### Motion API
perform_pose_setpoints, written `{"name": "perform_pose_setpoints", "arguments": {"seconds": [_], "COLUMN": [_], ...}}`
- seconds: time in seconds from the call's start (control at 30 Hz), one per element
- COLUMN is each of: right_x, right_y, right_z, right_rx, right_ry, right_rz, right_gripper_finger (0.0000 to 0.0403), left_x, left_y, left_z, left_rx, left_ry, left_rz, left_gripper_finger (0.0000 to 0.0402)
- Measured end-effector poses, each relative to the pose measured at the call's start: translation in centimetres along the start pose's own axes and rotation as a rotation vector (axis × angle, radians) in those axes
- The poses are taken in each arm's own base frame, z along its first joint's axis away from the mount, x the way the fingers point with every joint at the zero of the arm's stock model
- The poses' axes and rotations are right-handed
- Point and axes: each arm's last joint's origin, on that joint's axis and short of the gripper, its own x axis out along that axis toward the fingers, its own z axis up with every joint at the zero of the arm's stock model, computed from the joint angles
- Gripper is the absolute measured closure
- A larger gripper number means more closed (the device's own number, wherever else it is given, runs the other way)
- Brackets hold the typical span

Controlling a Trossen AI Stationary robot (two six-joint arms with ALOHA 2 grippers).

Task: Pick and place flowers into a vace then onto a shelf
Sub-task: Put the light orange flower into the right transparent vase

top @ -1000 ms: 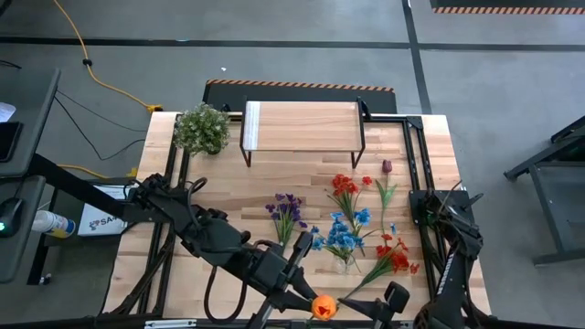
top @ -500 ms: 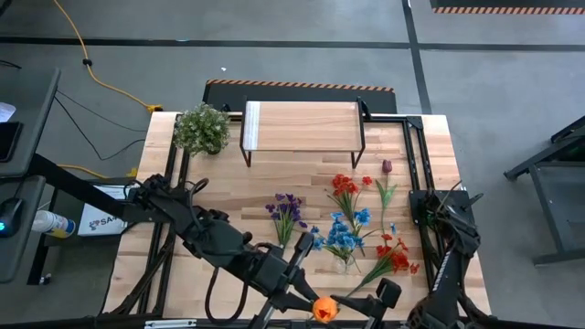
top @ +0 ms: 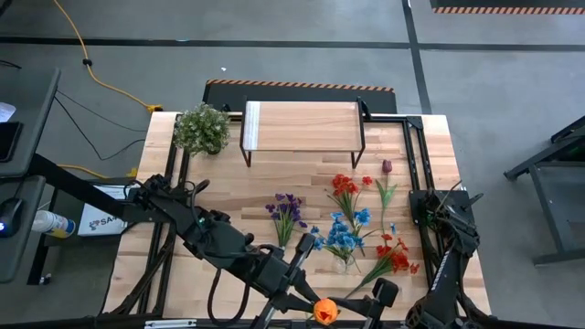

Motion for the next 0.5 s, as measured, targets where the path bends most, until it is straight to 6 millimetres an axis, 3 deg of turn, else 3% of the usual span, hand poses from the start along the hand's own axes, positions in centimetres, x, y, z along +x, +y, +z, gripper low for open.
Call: {"name": "perform_pose_setpoints", "arguments": {"seconds": [0.27,0.5], "right_x": [0.05,0.58], "right_y": [-0.01,-0.05], "right_z": [0.01,0.02], "right_rx": [0.002,0.002], "right_ry": [-0.001,-0.016], "right_rz": [0.000,0.011], "right_gripper_finger": [0.0256,0.0254], "left_x": [0.00,0.00], "left_y": [-0.01,-0.07], "left_z": [0.02,0.08], "left_rx": [-0.001,-0.001], "left_ry": [-0.002,-0.008], "left_rz": [-0.002,-0.023], "left_gripper_finger": [0.0371,0.0371]}}
